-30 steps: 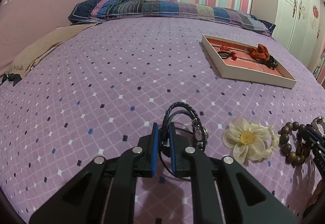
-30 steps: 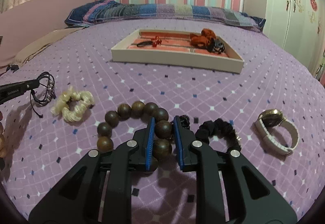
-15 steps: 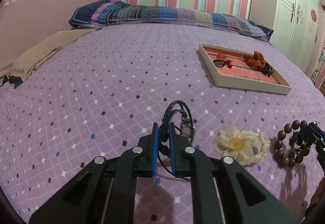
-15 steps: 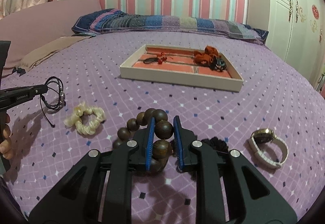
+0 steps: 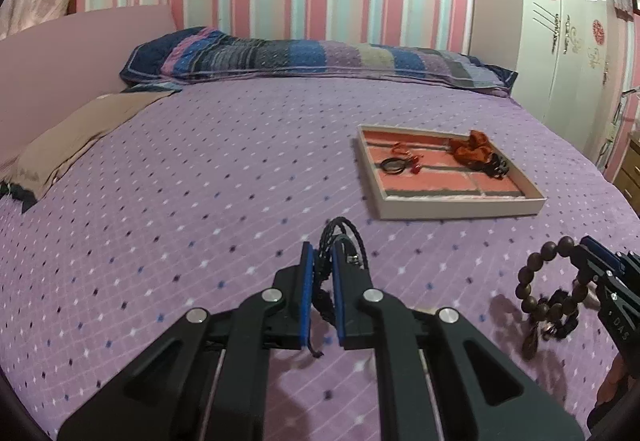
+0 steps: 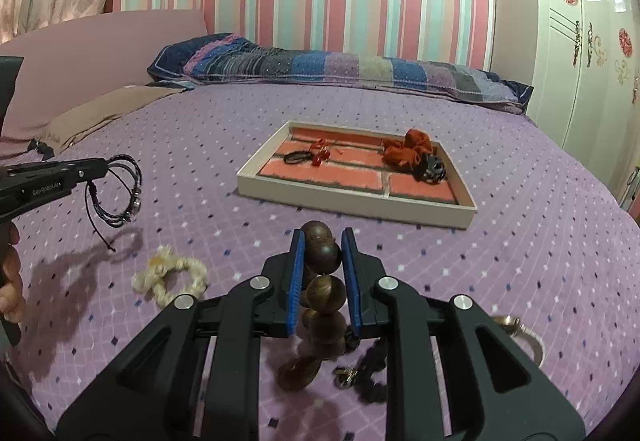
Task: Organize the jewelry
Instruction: 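Lift both held bracelets up off the bed cover, then carry both bracelets over the cream tray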
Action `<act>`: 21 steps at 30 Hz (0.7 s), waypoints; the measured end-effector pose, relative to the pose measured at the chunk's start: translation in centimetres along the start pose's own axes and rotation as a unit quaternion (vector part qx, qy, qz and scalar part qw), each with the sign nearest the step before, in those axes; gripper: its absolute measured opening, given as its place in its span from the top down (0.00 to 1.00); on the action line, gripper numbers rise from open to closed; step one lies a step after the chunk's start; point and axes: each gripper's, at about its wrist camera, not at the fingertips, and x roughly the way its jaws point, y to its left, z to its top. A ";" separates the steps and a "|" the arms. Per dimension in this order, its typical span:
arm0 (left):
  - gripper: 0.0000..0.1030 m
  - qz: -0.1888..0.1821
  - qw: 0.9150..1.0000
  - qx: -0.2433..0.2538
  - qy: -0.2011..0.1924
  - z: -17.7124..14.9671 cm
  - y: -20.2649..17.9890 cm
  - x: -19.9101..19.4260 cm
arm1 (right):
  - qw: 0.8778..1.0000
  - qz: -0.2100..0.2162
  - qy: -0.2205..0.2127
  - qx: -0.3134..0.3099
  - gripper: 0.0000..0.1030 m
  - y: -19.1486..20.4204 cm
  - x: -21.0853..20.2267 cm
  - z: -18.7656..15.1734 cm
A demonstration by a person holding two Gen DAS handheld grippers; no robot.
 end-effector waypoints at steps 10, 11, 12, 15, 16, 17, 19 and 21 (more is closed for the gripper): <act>0.90 -0.047 0.998 0.026 -0.013 6.7 -5.9 2.3 | 0.999 -0.019 -0.018 0.020 0.81 -3.8 2.3 5.8; 0.90 -0.051 0.998 0.026 -0.013 7.3 -6.5 2.8 | 0.999 -0.022 -0.020 0.020 0.81 -4.2 2.6 6.3; 0.90 -0.057 0.998 0.025 -0.012 8.1 -7.3 3.5 | 0.999 -0.025 -0.022 0.020 0.81 -4.6 3.0 6.9; 0.90 -0.065 0.998 0.024 -0.008 9.6 -8.8 5.2 | 0.999 -0.034 -0.027 0.022 0.81 -6.2 4.6 8.8; 0.90 -0.067 0.997 0.025 -0.007 10.2 -9.5 6.1 | 0.999 -0.036 -0.028 0.024 0.81 -6.8 5.3 9.5; 0.90 -0.069 0.997 0.024 -0.004 10.7 -10.0 7.0 | 0.999 -0.037 -0.029 0.026 0.81 -7.4 5.9 10.0; 0.90 -0.071 0.997 0.024 0.002 11.5 -10.7 8.7 | 0.998 -0.042 -0.026 0.027 0.81 -8.4 7.6 10.9; 0.90 -0.073 0.997 0.022 0.011 11.9 -11.2 10.5 | 0.998 -0.045 -0.023 0.029 0.81 -9.4 9.2 11.5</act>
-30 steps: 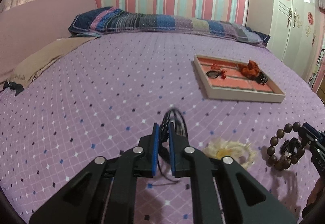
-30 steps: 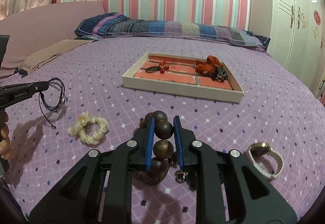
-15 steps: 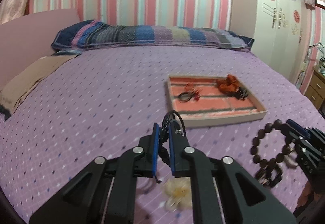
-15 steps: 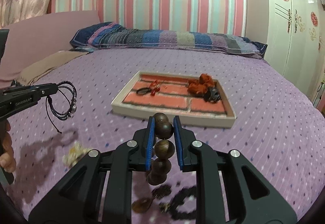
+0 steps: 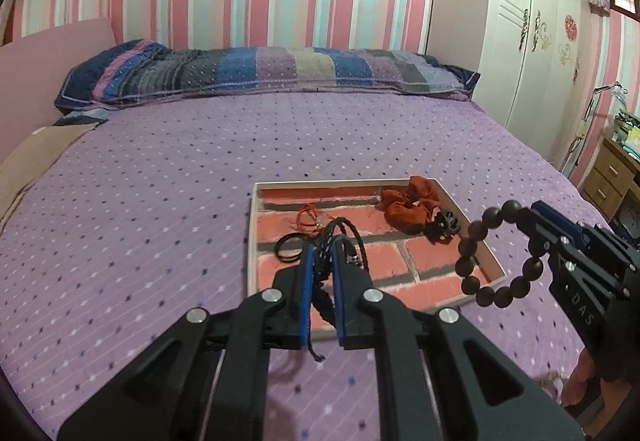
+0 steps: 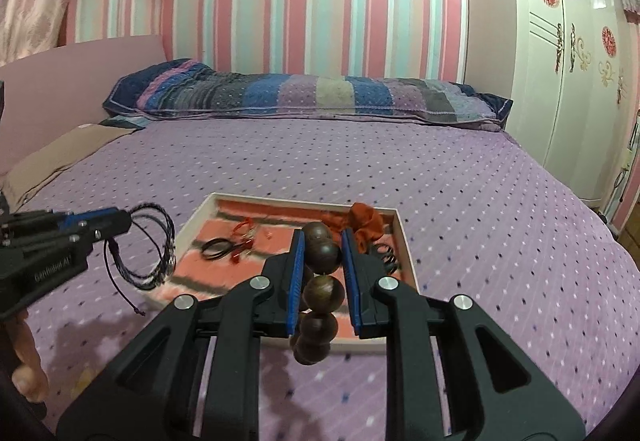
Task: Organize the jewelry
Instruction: 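Carry both bracelets over the cream tray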
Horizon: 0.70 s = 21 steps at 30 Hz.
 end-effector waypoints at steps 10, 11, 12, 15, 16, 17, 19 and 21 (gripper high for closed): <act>0.90 0.012 0.997 0.008 0.075 -0.9 -0.3 10.3 | 0.996 -0.026 0.076 0.024 0.81 -4.4 9.8 -2.3; 0.90 0.015 0.996 0.009 0.083 -1.1 -0.2 11.0 | 0.995 -0.031 0.086 0.027 0.81 -4.7 10.3 -2.6; 0.90 0.020 0.996 0.009 0.091 -1.3 -0.1 11.7 | 0.995 -0.035 0.092 0.027 0.81 -5.0 10.6 -2.9; 0.90 0.030 0.994 0.002 0.104 -2.0 0.7 12.8 | 0.992 -0.047 0.116 0.023 0.81 -5.5 11.7 -3.8; 0.90 0.029 0.993 -0.006 0.114 -2.1 1.1 13.4 | 0.990 -0.051 0.128 0.020 0.81 -5.7 12.3 -4.1; 0.90 0.030 0.992 -0.011 0.121 -2.2 1.4 13.9 | 0.989 -0.051 0.138 0.023 0.81 -5.9 12.7 -4.3; 0.90 0.034 0.991 -0.010 0.131 -2.3 1.6 14.5 | 0.987 -0.050 0.150 0.034 0.81 -6.3 13.6 -4.6; 0.90 0.042 0.990 -0.006 0.136 -2.2 1.5 15.1 | 0.986 -0.051 0.155 0.037 0.81 -6.3 14.2 -4.6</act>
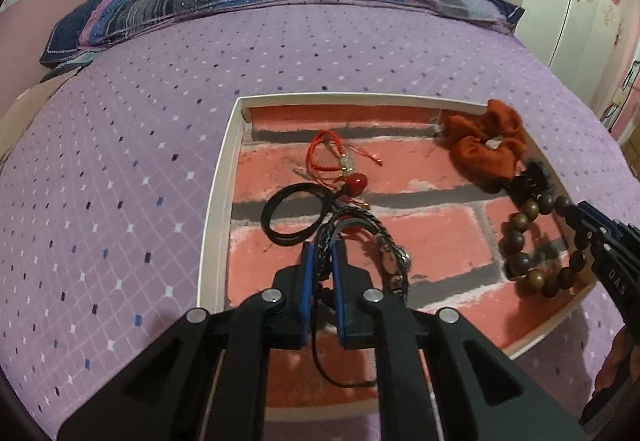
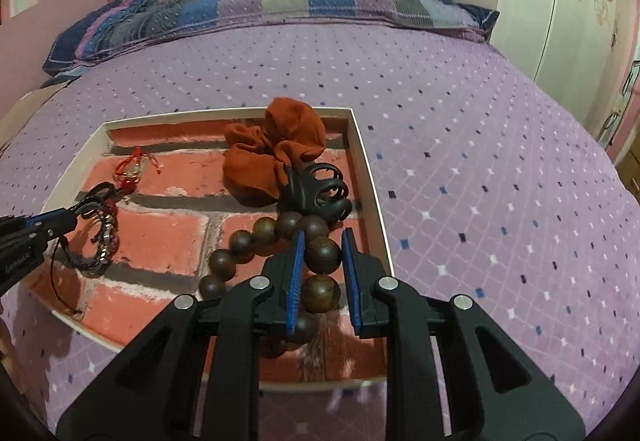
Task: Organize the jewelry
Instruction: 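Carry both bracelets over the cream tray, then open both grippers to drop the bracelets into the tray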
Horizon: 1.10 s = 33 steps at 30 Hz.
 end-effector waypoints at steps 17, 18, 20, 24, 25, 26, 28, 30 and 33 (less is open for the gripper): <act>0.89 0.047 0.998 0.019 0.032 1.3 -0.5 3.8 | 0.999 -0.008 0.036 0.003 0.80 0.3 4.3 2.1; 0.89 0.045 0.998 0.020 0.033 1.2 -0.5 3.7 | 0.999 -0.006 0.036 0.004 0.79 0.2 4.3 2.1; 0.89 0.044 0.998 0.019 0.034 1.1 -0.6 3.4 | 0.999 -0.002 0.038 0.003 0.70 0.1 4.1 2.0; 0.75 0.026 0.999 0.003 0.041 1.1 -0.2 2.4 | 0.999 0.009 0.033 0.003 0.59 0.2 2.8 2.1; 0.67 0.024 0.999 -0.001 0.040 1.0 -0.1 2.0 | 0.999 0.008 0.035 0.000 0.59 0.2 2.4 2.1; 0.54 0.027 0.999 -0.004 0.034 0.9 0.0 1.3 | 0.999 0.008 0.036 -0.001 0.59 0.2 2.1 2.1; 0.51 0.029 0.999 -0.004 0.024 0.5 -0.1 -0.1 | 0.999 0.008 0.036 -0.004 0.59 0.3 0.9 1.9; 0.50 0.022 0.999 -0.007 0.025 0.1 0.1 -1.7 | 0.999 0.011 0.033 -0.003 0.57 0.3 -0.7 1.5; 0.44 0.017 1.000 -0.005 0.016 -0.6 0.1 -4.5 | 1.000 0.012 0.023 -0.010 0.50 0.5 -3.5 0.6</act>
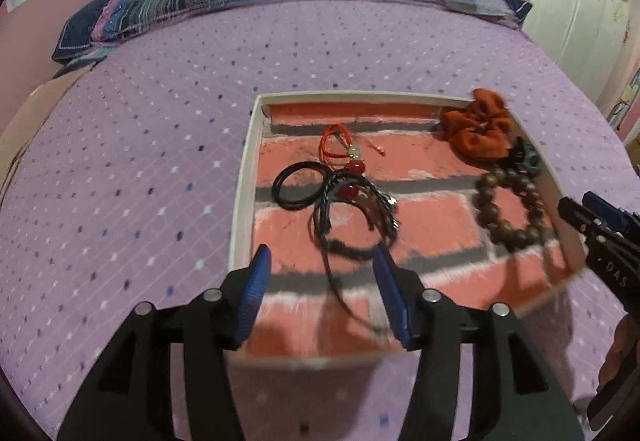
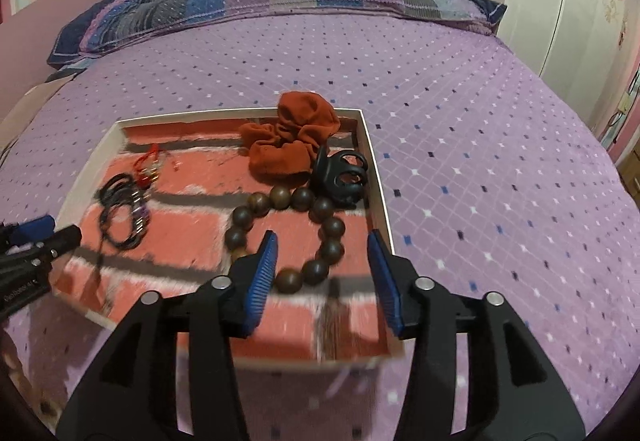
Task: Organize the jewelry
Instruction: 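Open both grippers to drop the bracelets into the tray, then move the left gripper to the cream flower scrunchie while the right gripper reaches the black rhinestone scrunchie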
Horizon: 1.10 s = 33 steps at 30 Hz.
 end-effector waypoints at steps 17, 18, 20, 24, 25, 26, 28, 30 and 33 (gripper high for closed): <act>0.21 0.030 0.996 -0.015 -0.087 -13.2 3.5 -15.4 | 0.997 0.004 -0.072 -0.021 0.32 0.5 -14.8 -13.4; 0.21 0.029 0.996 -0.018 -0.088 -14.2 3.5 -15.6 | 0.997 0.004 -0.076 -0.023 0.32 0.7 -15.1 -14.3; 0.21 0.028 0.995 -0.021 -0.089 -15.8 3.5 -15.7 | 0.996 0.003 -0.086 -0.025 0.32 1.1 -15.9 -16.0; 0.21 0.040 0.994 -0.019 -0.103 -18.4 3.0 -16.0 | 0.995 0.011 -0.099 -0.014 0.31 1.6 -17.1 -19.0; 0.21 0.040 0.994 -0.019 -0.104 -18.8 3.0 -16.0 | 0.995 0.013 -0.102 -0.012 0.31 1.6 -17.3 -19.4; 0.21 0.039 0.993 -0.019 -0.107 -19.2 3.0 -16.0 | 0.994 0.014 -0.104 -0.010 0.30 1.7 -17.5 -19.7; 0.21 0.043 0.993 -0.019 -0.109 -19.7 3.1 -16.0 | 0.995 0.021 -0.102 -0.010 0.30 1.6 -17.5 -19.9; 0.21 0.049 0.993 -0.019 -0.110 -20.0 3.2 -15.9 | 0.994 0.024 -0.107 -0.003 0.30 1.4 -17.7 -20.3; 0.21 0.040 0.993 -0.032 -0.106 -20.4 3.9 -15.5 | 0.994 0.030 -0.109 0.011 0.29 1.0 -17.5 -20.8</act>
